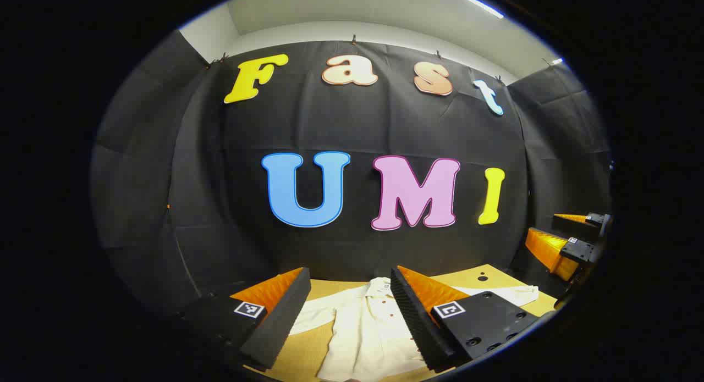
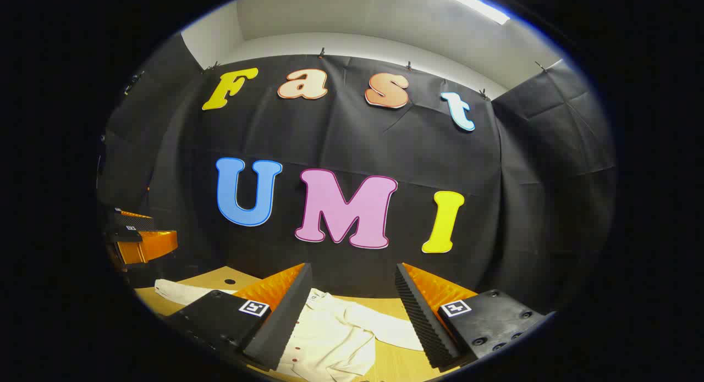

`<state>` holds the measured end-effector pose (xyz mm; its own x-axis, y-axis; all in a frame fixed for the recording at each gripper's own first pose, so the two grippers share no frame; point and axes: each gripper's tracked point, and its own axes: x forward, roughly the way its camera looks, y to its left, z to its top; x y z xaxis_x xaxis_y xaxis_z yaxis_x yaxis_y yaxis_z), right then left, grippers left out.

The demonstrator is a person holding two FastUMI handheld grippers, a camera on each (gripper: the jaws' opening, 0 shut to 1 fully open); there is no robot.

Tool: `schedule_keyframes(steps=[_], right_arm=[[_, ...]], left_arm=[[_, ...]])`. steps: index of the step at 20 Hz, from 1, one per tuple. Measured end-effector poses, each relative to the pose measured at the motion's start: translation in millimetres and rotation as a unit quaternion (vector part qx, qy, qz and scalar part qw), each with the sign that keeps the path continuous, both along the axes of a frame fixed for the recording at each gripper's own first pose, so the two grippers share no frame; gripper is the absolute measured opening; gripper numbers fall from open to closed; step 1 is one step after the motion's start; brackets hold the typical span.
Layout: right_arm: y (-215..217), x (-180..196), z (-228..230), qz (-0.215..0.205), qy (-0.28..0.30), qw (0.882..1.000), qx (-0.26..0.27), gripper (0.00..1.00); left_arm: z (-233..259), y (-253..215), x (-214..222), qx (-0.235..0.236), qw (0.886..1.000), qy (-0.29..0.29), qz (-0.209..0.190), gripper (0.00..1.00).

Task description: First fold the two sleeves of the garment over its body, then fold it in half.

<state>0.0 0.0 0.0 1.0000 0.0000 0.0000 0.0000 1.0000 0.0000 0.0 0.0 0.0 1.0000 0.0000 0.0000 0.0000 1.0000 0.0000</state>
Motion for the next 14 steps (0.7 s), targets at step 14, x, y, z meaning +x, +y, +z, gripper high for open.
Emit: schedule_keyframes(steps=[14], right_arm=[[17, 0, -28, 0.032, 0.031, 0.999, -0.009, 0.96]], left_arm=[[-1, 3, 0, -0.007, 1.0, 0.003, 0.008, 0.95]])
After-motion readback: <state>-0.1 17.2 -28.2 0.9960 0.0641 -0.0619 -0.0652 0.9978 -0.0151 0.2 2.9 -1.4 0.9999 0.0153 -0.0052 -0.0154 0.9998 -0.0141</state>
